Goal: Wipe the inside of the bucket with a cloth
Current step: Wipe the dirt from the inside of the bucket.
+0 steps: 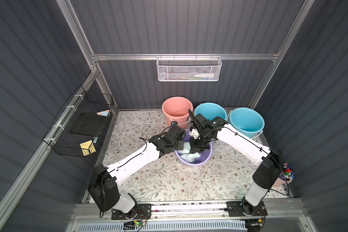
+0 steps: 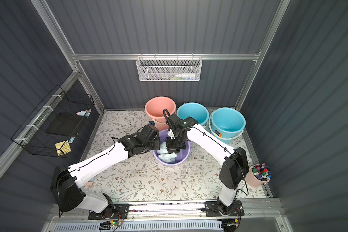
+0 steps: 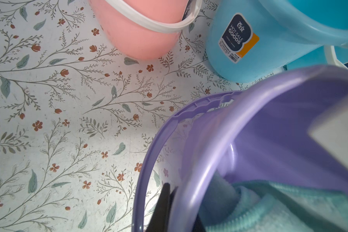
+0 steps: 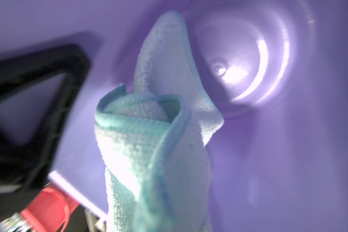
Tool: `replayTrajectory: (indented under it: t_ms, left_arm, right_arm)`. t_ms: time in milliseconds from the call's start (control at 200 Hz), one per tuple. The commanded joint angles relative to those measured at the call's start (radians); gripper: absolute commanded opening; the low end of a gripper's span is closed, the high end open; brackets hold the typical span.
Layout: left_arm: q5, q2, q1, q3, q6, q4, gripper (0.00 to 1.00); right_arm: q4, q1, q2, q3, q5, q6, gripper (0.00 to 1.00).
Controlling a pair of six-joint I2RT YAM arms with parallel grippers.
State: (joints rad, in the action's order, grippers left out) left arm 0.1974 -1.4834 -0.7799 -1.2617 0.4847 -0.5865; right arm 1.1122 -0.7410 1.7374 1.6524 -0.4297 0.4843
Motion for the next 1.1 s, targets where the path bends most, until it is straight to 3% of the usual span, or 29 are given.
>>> replayTrajectory:
  t_ms: [0,180,465,675,895,1096]
  left_arm:
    - [-0.013,0.042,-0.006,-0.016,-0.011,0.008,0.00]
    - [-0.023,0.044,-0.007,-0.016,-0.006,0.013,0.00]
    - [-0.031,0.040,-0.006,-0.013,0.003,0.025,0.00]
    - [-0.040,0.036,-0.007,-0.011,0.007,0.032,0.00]
    - [-0.035,0.042,-0.007,-0.012,0.005,0.026,0.00]
    - [-0.036,0.047,-0.007,-0.011,0.006,0.027,0.00]
  right_arm:
    - [-0.082,0.014,-0.011,-0.045,-0.220,0.045,0.00]
    - [-0.195,0.030,0.004,-0.120,-0.284,0.088,0.00]
    - [-0.437,0.022,0.012,-0.286,-0.224,0.192,0.00]
    - [-0.426,-0.006,0.072,-0.301,-0.004,0.124,0.00]
    - [-0.436,-0.036,0.187,-0.274,0.103,0.089,0.00]
    - [-0.332,-0.086,0.285,-0.189,0.387,0.070,0.00]
